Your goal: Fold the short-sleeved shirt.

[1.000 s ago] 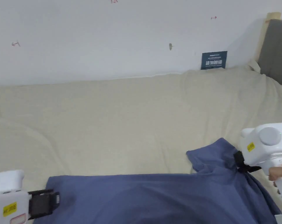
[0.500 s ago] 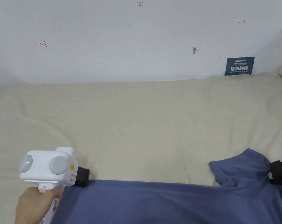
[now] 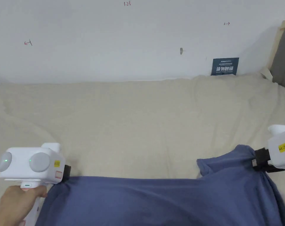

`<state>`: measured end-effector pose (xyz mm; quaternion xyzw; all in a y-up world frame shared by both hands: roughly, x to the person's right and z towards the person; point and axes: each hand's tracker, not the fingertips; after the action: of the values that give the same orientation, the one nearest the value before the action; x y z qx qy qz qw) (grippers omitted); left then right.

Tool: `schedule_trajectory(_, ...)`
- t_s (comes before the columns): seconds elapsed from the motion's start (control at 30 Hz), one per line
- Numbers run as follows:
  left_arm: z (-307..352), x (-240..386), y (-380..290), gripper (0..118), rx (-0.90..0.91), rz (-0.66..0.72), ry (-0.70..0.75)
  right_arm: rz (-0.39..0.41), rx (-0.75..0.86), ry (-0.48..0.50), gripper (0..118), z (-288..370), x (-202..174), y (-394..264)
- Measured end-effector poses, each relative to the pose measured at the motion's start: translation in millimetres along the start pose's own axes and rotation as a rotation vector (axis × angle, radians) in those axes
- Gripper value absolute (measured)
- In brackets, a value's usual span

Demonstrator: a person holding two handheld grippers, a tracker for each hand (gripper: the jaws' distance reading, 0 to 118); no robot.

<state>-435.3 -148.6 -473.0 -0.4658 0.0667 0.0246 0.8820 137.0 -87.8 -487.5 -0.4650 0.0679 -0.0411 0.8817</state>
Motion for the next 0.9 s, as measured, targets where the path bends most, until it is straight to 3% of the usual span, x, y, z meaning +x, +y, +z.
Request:
schedule_trajectory(0.13,42,-10,-3,5,0.064,-0.020,-0.008,-0.029,0.038,0.031,0,37,5,-4)
schedule_trajectory(0.27,105,-17,-27,5,0.110,-0.085,-0.042,0.029,0.098,0.024,0,82,8,-24)
schedule_trajectory(0.5,174,-46,-129,5,0.198,0.027,-0.136,0.037,0.110,0.061,0,135,16,-110)
schedule_trajectory(0.77,125,-54,-242,5,0.002,0.083,-0.171,-0.009,-0.079,0.044,0,80,27,-219)
schedule_trajectory(0.87,114,-60,-253,5,0.015,0.156,-0.220,-0.034,-0.055,0.048,0,61,32,-234)
schedule_trajectory(0.9,116,-64,-252,6,0.047,0.179,-0.222,-0.073,-0.029,0.048,5,62,34,-234)
